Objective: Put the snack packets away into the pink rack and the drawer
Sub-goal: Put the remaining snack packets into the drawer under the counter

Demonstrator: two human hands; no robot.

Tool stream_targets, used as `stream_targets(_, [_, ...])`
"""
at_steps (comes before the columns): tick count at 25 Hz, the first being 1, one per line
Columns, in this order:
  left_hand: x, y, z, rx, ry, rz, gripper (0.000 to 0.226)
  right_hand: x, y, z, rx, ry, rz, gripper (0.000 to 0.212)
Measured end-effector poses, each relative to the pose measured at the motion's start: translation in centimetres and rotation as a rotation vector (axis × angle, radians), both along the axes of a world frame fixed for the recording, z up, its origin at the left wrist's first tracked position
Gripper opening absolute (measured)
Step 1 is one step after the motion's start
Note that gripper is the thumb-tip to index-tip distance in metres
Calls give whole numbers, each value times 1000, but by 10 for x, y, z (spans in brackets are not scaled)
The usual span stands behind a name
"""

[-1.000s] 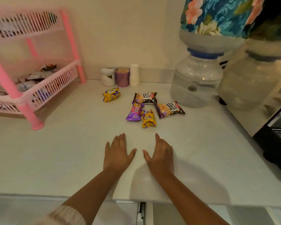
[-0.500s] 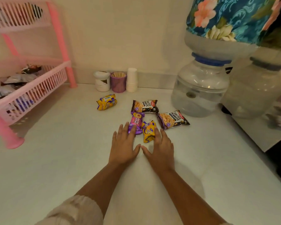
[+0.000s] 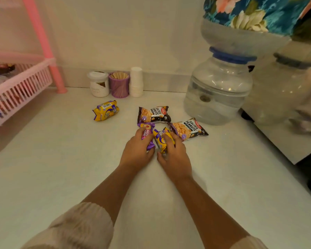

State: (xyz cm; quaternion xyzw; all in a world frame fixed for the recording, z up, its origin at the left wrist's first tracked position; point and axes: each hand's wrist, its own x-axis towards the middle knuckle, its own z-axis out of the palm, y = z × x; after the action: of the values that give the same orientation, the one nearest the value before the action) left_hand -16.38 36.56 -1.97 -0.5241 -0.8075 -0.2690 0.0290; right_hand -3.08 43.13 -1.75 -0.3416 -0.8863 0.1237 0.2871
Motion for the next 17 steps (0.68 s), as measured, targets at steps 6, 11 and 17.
stream_targets(6, [22, -24, 2, -12, -59, 3, 52, 18, -18, 2, -13, 28, 15, 55])
stream_targets(11, [60, -57, 6, -12, -37, 14, 54, 51, -41, 5, -32, 46, 60, 55])
stream_targets(17, [121, -94, 11, 32, 13, -12, 53, 104, -71, 7, -132, 94, 54, 55])
